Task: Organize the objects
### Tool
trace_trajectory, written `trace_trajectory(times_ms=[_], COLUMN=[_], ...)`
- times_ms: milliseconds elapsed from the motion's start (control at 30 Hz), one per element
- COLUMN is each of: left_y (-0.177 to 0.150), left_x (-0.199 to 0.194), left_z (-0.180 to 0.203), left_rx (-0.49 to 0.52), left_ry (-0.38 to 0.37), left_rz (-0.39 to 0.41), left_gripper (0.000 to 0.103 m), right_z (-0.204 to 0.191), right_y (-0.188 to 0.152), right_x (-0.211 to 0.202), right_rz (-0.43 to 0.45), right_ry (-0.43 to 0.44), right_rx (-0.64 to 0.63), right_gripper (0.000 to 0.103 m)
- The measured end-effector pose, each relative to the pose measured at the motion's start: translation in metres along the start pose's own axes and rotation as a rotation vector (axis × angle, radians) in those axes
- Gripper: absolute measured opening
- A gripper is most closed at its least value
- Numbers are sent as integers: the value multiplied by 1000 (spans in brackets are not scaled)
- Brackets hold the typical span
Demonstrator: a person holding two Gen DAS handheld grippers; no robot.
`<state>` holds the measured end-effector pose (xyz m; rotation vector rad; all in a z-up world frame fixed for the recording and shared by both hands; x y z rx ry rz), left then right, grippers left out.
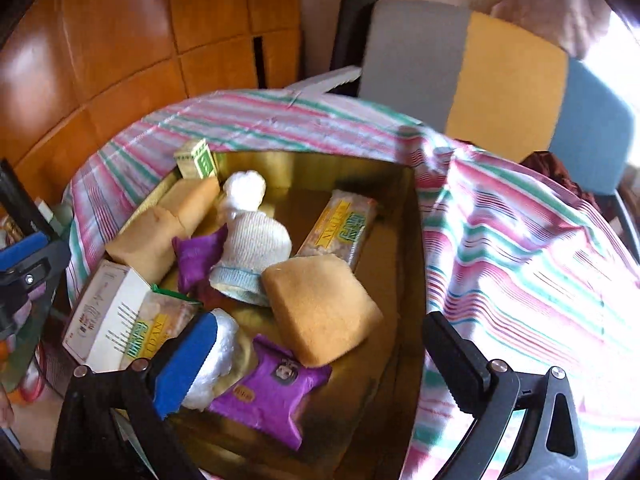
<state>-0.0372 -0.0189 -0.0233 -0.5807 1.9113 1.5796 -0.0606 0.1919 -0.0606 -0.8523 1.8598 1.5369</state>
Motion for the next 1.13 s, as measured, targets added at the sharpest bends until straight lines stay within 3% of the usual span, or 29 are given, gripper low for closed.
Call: trace_trajectory(times_ms=[400,800,1133], left_y=[1,-11,-11], left_x=[-29,-25,-27], left_z=[18,19,19], left_rx=[-5,-16,12], left_ry=[57,45,68], left_rz=[50,23,62], left_gripper=[67,67,60], right_z=[7,3,0], right_y=[-31,-42,-45], right_x=[-57,-60,-58], right_rz=[181,173,165], right_ry=[4,19,19], right_rx=[110,117,112], right_gripper=[103,103,103])
Point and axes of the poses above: each gripper's, at about its wrist camera, not at the fingertips, and x roughly the way its jaws point, z to its right, y to its top, the point moved 2 cm from there along x, roughly the way its jaws point, and after that the axes turned 14 degrees about x, right-handed, at the moved point
